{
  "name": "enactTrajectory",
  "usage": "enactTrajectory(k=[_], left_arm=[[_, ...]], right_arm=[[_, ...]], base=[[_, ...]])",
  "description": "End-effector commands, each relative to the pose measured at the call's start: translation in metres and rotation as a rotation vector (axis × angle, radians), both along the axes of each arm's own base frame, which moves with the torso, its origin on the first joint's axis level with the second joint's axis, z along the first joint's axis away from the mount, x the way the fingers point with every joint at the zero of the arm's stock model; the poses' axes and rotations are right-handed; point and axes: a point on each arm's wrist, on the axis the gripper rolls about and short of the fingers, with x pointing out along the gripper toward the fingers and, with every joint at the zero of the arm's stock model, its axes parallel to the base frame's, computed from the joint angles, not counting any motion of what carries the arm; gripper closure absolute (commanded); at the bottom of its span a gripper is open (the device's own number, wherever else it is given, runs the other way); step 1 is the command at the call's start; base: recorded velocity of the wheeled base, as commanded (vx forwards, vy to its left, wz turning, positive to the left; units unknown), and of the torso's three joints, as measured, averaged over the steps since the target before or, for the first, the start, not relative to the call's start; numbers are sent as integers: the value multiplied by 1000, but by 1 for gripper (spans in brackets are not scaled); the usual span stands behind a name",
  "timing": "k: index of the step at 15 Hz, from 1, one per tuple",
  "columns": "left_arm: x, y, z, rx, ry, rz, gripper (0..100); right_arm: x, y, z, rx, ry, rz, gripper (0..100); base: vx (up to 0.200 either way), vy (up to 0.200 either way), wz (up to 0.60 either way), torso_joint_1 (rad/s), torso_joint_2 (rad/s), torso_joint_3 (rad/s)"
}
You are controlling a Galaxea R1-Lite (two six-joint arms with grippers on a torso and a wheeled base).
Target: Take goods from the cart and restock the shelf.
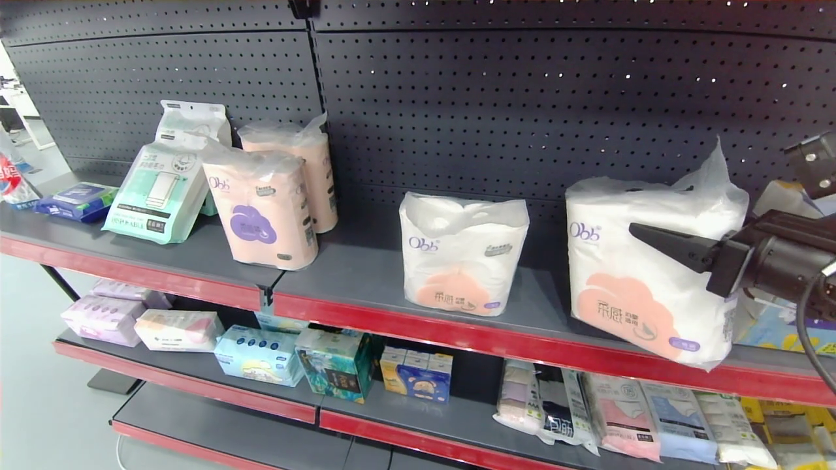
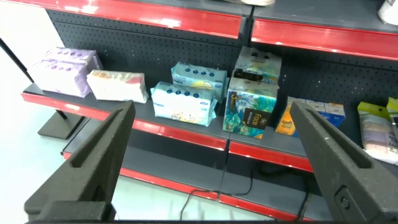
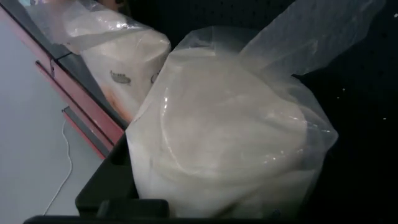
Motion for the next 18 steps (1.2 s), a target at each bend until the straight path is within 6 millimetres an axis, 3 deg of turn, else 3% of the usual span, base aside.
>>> enactTrajectory(k=[1, 4, 18], left_arm=[[0, 0, 0, 0, 2, 1, 0], [0, 0, 0, 0, 2, 0, 0], [0, 0, 0, 0, 2, 0, 0]], right_arm=[[20, -1, -6, 4, 36, -19, 100], [39, -2, 4, 32, 21, -37, 100], [112, 3, -9, 40, -8, -46, 100]], base=[[0, 0, 0, 0, 0, 0], [0, 0, 0, 0, 0, 0], [0, 0, 0, 0, 0, 0]])
